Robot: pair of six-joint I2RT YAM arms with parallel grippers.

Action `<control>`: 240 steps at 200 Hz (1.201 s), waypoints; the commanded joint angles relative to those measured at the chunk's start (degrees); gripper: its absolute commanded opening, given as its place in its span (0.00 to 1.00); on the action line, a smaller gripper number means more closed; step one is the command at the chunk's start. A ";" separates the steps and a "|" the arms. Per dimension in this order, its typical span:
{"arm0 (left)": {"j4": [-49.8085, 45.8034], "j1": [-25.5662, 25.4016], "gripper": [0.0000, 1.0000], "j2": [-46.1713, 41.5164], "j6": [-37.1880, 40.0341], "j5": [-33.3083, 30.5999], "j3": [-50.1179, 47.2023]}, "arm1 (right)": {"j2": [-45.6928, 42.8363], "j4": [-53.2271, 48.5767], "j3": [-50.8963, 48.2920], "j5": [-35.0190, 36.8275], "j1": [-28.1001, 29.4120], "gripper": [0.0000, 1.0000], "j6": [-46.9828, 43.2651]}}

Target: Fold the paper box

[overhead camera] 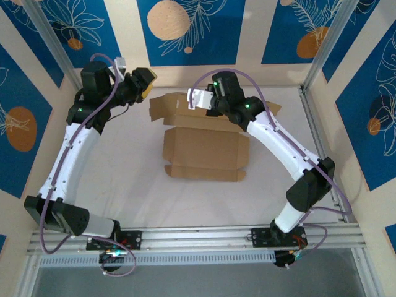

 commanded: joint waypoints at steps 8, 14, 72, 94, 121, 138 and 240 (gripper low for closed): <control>0.95 -0.51 0.51 2.78 -4.03 4.11 -1.29 | -0.32 0.20 1.72 1.25 0.88 0.00 0.39; 1.48 -0.79 0.51 3.06 -4.41 4.41 -1.41 | 0.04 0.13 1.94 1.38 0.84 0.00 0.60; 2.66 -2.01 0.51 4.54 -5.60 4.84 -1.28 | 1.73 -0.04 5.33 2.78 1.44 0.00 1.21; -0.91 -1.92 0.51 3.72 -2.92 2.51 2.06 | 1.74 1.31 6.95 4.11 1.55 0.00 0.59; -1.83 -1.59 0.52 4.19 -3.32 1.23 5.01 | 1.18 2.34 8.25 4.72 2.10 0.00 -1.06; -0.71 -1.40 0.51 5.42 -5.08 1.78 5.95 | 0.63 2.46 8.22 4.81 2.81 0.00 -2.07; 5.90 -4.46 0.40 3.51 -10.42 3.15 -1.72 | 1.91 7.89 10.44 9.25 3.11 0.00 -3.43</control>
